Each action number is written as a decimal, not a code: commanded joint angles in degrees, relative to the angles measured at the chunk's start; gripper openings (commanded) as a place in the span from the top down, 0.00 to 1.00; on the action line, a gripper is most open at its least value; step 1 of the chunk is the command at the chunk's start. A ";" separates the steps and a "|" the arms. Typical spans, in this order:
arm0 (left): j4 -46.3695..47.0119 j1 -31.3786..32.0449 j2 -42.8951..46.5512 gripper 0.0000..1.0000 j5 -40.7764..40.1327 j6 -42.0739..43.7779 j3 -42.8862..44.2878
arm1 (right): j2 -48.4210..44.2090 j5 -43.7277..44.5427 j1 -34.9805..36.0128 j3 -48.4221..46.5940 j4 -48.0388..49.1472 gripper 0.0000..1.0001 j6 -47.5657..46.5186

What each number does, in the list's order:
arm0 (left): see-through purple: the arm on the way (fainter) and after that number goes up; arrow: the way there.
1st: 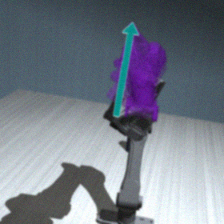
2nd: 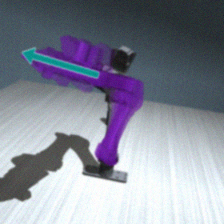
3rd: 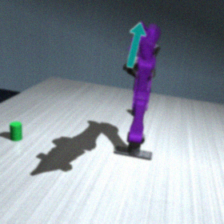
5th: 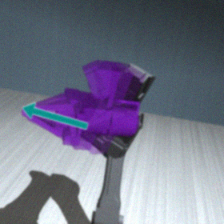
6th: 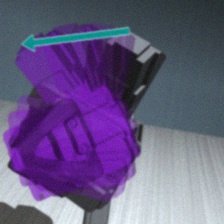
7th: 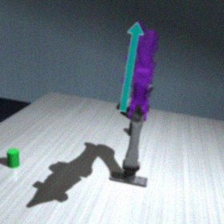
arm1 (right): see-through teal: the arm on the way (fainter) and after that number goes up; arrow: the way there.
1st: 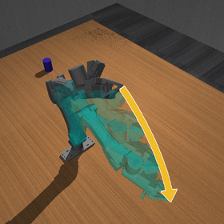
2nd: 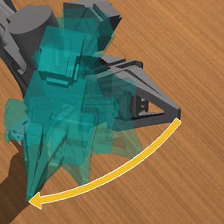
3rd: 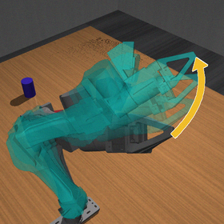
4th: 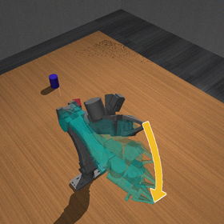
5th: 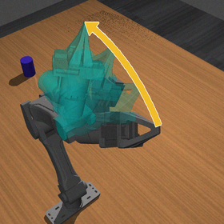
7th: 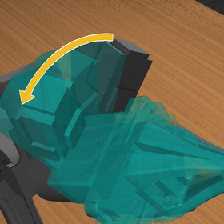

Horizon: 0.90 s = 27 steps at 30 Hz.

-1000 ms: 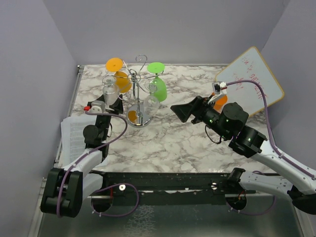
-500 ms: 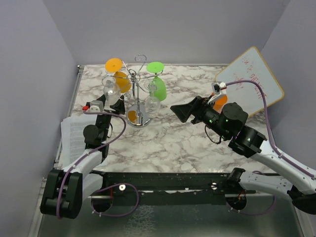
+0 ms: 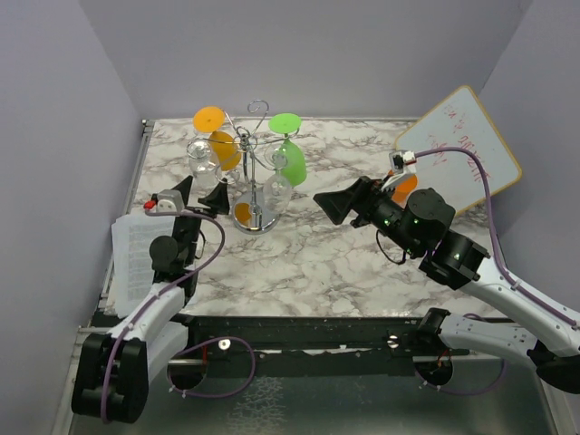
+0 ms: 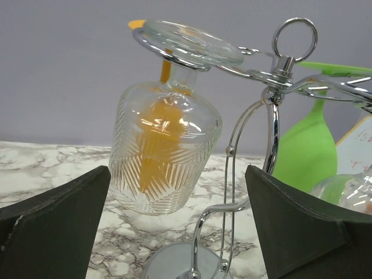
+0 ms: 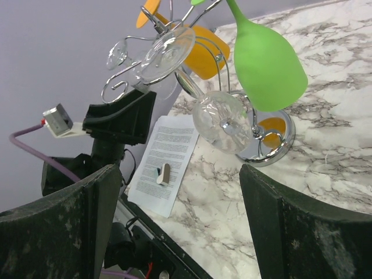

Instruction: Place the wine glass upside down on the wine glass rack

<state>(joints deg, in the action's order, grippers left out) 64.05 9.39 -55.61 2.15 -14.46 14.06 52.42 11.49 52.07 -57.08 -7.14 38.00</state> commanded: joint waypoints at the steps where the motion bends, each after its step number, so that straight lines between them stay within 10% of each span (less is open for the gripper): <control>1: -4.01 0.01 7.53 0.01 -8.91 -4.52 -4.55 | -1.10 4.87 0.19 0.37 -2.38 0.13 -1.79; 15: -18.49 0.19 19.21 0.01 -10.12 -14.87 -7.67 | -0.56 22.14 0.21 0.73 -5.60 0.13 -10.70; 27: -72.06 0.19 22.08 0.01 -32.57 -21.63 19.26 | 12.31 27.80 -1.16 -8.05 -8.64 0.12 -15.41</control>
<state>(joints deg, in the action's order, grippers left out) 15.16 9.50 -31.83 -19.00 -35.79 22.41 62.54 36.03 52.07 -61.80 -13.65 25.28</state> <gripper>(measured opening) 0.988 0.875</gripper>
